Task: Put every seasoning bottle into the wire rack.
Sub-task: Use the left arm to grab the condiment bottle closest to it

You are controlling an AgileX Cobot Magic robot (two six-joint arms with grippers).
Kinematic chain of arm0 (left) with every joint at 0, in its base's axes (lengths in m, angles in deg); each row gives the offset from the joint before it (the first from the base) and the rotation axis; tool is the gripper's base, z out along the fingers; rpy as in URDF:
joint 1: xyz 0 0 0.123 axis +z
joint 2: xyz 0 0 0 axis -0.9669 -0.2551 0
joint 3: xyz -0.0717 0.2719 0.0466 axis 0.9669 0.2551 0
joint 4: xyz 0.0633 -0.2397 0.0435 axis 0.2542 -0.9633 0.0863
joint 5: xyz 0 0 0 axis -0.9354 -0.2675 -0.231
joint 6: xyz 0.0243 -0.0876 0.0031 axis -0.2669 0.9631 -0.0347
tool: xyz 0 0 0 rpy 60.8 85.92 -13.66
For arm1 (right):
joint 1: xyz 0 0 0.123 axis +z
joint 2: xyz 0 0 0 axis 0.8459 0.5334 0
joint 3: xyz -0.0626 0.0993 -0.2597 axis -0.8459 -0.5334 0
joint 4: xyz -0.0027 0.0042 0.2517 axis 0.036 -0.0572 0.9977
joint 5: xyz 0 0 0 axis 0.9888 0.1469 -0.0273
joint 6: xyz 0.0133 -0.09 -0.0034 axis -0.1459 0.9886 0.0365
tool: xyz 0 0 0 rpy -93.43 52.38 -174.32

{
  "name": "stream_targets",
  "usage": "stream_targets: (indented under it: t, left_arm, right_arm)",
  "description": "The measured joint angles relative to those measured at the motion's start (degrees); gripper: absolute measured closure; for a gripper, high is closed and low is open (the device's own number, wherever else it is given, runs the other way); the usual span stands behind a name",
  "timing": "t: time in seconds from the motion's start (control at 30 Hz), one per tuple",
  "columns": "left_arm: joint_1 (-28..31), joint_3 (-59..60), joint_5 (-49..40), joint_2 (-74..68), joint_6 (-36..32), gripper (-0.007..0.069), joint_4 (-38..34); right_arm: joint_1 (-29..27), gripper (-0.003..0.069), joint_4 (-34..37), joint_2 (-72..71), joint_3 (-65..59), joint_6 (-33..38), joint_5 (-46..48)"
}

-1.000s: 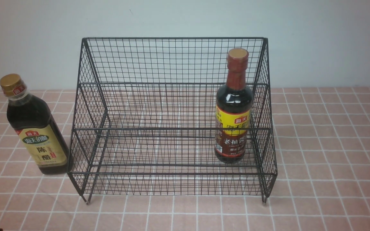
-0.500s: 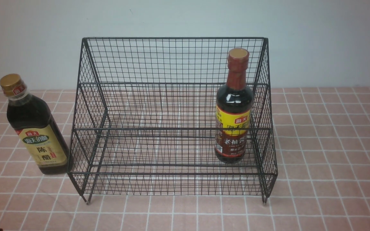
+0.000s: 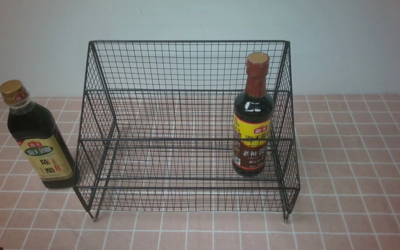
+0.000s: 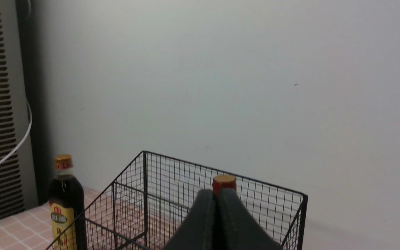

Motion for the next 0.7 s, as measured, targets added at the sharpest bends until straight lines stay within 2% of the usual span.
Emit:
stream_targets:
  t: [0.1,0.23,0.27,0.3,0.43,0.7]
  left_arm:
    - [0.00,0.00,0.00,0.00,0.00,0.0631,0.00]
    - [0.00,0.00,0.00,0.00,0.00,0.0631,0.00]
    - [0.00,0.00,0.00,0.00,0.00,0.0631,0.00]
    - [0.00,0.00,0.00,0.00,0.00,0.0631,0.00]
    - [0.00,0.00,0.00,0.00,0.00,0.0631,0.00]
    - [0.00,0.00,-0.05,0.05,0.00,0.0631,0.00]
  right_arm:
    - [-4.21,0.0672,0.20,-1.47,-3.45,0.53,-0.30]
    - [-19.91,0.0672,0.15,-2.79,-13.15,1.55,-0.30]
    - [-20.60,0.0672,0.09,-2.87,-14.09,1.61,-0.30]
    - [-25.14,0.0672,-0.02,-3.55,-17.03,1.66,-0.22]
    - [-33.68,0.0672,-0.77,-8.48,-27.96,1.80,0.28]
    - [-34.58,0.0672,-1.49,-11.55,-32.62,1.75,0.73]
